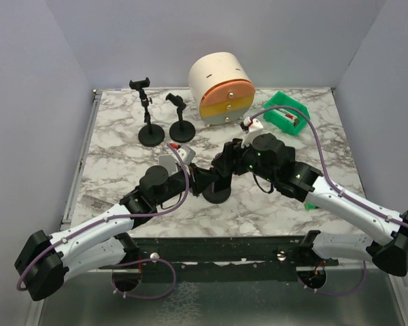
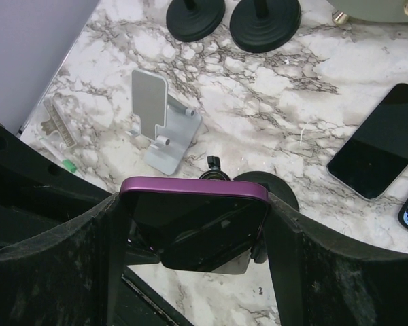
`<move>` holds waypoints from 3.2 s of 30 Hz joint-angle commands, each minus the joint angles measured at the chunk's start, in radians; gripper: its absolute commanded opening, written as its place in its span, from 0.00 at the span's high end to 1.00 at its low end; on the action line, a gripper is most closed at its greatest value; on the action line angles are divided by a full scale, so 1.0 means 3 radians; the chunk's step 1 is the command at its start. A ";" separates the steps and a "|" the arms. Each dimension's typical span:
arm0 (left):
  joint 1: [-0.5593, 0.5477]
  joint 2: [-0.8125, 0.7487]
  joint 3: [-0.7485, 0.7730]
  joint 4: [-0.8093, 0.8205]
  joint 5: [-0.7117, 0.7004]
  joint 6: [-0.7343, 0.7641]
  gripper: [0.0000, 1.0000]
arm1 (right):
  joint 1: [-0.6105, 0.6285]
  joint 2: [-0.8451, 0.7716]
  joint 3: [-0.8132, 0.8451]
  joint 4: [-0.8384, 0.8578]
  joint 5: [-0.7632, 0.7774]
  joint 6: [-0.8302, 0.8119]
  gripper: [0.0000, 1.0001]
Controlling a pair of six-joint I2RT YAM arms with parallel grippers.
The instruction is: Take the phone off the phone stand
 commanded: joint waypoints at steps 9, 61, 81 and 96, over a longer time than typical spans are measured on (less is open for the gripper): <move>-0.0007 -0.0186 -0.0122 0.0100 0.0052 -0.0023 1.00 | -0.0039 -0.0164 -0.0315 0.0164 -0.0191 0.0154 0.00; -0.1083 -0.0013 0.0825 -0.1499 -0.2317 0.0764 0.24 | -0.0032 0.0195 0.0132 0.0009 0.0096 -0.0060 0.64; -0.1152 0.0266 0.0884 -0.1279 -0.2971 0.0729 0.63 | -0.0032 0.0139 0.0127 -0.0045 0.0057 -0.0021 0.68; -0.1152 0.0258 0.0833 -0.1481 -0.3444 0.0652 1.00 | -0.0032 0.0147 0.0139 -0.0169 0.0063 -0.0080 1.00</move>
